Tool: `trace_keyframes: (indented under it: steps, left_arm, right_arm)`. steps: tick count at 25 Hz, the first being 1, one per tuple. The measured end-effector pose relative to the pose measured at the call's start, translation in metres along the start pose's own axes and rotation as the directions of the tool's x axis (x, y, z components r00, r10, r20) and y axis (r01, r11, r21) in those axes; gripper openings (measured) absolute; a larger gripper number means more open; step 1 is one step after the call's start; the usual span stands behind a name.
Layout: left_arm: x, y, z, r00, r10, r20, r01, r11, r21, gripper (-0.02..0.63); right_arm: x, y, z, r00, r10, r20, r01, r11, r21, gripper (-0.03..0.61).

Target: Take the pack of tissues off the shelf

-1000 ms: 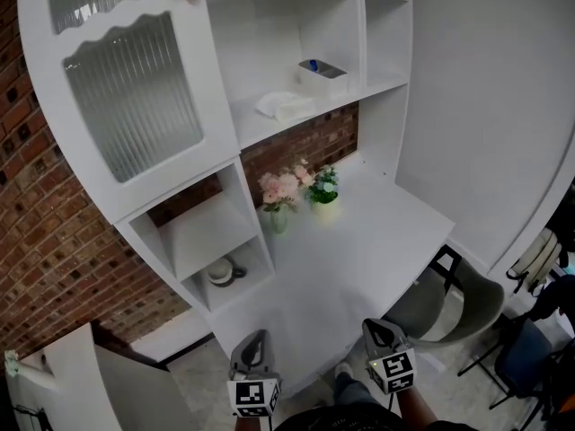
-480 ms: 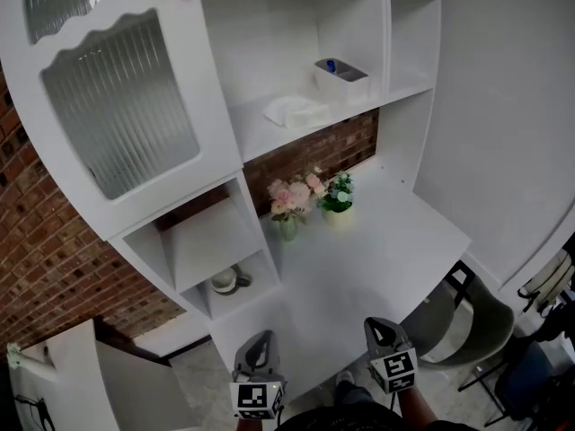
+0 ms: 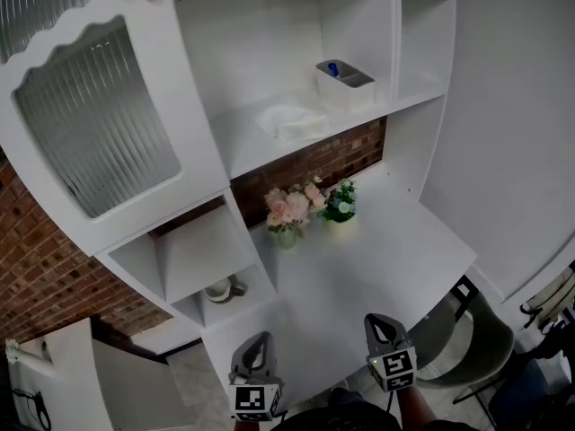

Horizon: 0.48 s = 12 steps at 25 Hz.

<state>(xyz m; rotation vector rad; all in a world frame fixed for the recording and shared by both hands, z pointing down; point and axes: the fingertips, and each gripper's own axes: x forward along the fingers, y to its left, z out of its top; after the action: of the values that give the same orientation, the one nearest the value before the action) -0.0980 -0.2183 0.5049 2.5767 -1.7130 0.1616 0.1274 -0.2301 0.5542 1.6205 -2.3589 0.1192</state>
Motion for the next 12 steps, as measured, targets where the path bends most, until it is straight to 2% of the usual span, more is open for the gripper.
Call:
trace_keyframes:
  steps: [2,4,6,12]
  left_arm:
    - [0.005,0.0,0.005,1.0,0.011,0.016,-0.01,1.0,-0.023,0.012]
    - [0.007,0.005,0.008,0.999,0.045,0.012,-0.045,0.999,-0.006,0.012]
    - [0.01,0.012,0.01,0.997,0.081,0.0,-0.081,0.997,0.019,0.011]
    - [0.023,0.009,0.013,0.994,0.114,0.004,-0.114,0.993,0.006,0.012]
  right_arm:
    - [0.004,-0.011,0.003,1.0,-0.027,0.01,0.028,0.999,-0.04,0.005]
    - [0.01,-0.02,0.007,0.999,-0.039,0.021,0.041,0.996,-0.077,0.005]
    - [0.017,-0.028,0.012,0.999,-0.032,0.03,0.034,0.997,-0.069,0.005]
    - [0.034,-0.044,0.034,0.998,0.002,0.057,0.001,0.998,-0.055,0.006]
